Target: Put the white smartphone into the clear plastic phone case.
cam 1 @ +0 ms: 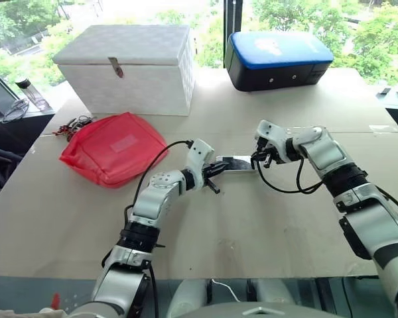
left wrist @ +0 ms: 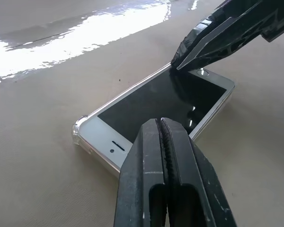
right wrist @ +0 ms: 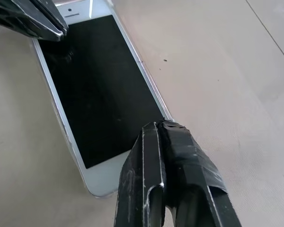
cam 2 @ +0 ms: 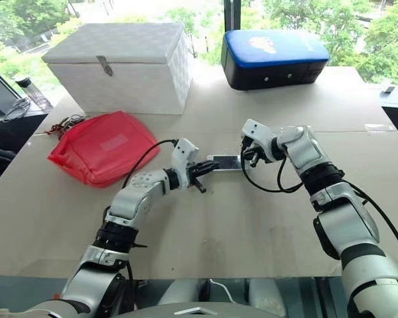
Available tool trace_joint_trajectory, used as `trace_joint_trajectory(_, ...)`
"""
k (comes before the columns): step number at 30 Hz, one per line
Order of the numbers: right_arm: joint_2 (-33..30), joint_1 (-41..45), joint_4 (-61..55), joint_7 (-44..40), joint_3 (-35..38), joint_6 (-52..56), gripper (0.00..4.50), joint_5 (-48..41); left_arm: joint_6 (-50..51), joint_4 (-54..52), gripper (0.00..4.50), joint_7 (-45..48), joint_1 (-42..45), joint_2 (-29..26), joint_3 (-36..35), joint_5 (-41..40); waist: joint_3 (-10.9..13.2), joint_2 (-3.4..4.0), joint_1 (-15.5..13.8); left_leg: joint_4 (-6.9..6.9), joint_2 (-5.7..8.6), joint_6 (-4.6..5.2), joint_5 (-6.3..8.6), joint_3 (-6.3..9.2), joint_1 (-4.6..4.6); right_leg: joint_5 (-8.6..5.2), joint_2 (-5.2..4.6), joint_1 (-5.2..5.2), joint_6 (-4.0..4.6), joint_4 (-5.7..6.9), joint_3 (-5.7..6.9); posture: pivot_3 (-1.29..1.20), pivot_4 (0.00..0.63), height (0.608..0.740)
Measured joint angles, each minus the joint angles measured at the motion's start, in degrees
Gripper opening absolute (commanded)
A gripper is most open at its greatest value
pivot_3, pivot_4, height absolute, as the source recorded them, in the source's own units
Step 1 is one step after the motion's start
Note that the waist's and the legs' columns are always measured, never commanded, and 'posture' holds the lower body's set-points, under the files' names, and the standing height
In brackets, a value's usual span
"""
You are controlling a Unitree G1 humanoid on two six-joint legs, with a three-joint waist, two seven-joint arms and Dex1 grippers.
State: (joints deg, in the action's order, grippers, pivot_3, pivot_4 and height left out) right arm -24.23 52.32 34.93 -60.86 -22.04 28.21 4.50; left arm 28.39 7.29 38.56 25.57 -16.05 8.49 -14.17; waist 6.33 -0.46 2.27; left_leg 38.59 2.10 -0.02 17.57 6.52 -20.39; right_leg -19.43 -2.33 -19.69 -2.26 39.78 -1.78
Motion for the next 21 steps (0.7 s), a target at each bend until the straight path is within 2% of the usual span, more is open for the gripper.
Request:
trace_joint_trajectory(5,0.67,-1.20,0.53,1.16,2.48,-1.20,0.03,-0.78,0.03,-0.02,0.06,-0.01,-0.07,0.01,0.02,0.09,-0.10,-0.04,-0.02,-0.10,0.00,0.02,0.01,0.00,0.09,0.00,0.00,0.08,0.00,-0.04,-0.01,0.00,0.150,0.740)
trace_joint_trajectory(6,0.43,-3.18,-1.95,0.13,5.30,0.13,0.03,-3.46,0.02,-0.05,0.06,0.01,-0.07,0.00,0.01,0.08,-0.06,-0.02,-0.13,-0.12,0.00,0.01,0.00,0.04,0.04,0.00,0.00,0.06,0.00,-0.09,0.01,0.00,0.150,0.740)
trace_joint_trajectory(9,-0.78,-5.51,-6.68,-1.92,7.69,3.76,0.03,-6.80,-0.05,-0.06,0.06,0.01,-0.01,0.00,0.04,0.10,0.13,0.26,-0.04,-0.11,0.00,-0.01,-0.01,0.02,-0.33,0.00,-0.02,-0.23,0.00,-0.11,-0.01,0.00,0.150,0.740)
trace_joint_trajectory(15,-6.30,-9.91,-19.38,-5.06,6.84,9.63,0.03,-8.58,-0.34,-0.12,0.06,0.18,-0.06,-0.03,0.28,0.30,0.25,0.32,-0.09,-0.19,0.00,-0.03,-0.02,0.01,-0.97,0.00,-0.03,-0.91,0.00,-0.09,-0.03,0.00,0.150,0.740)
trace_joint_trajectory(21,-7.65,-10.09,-22.31,-4.03,3.06,8.93,0.03,-6.35,-0.76,0.11,0.06,0.76,0.07,-0.08,0.34,0.59,0.25,0.31,-0.08,-0.15,0.01,-0.03,-0.02,0.01,-1.02,0.00,-0.03,-0.94,0.00,-0.10,-0.02,0.00,0.150,0.740)
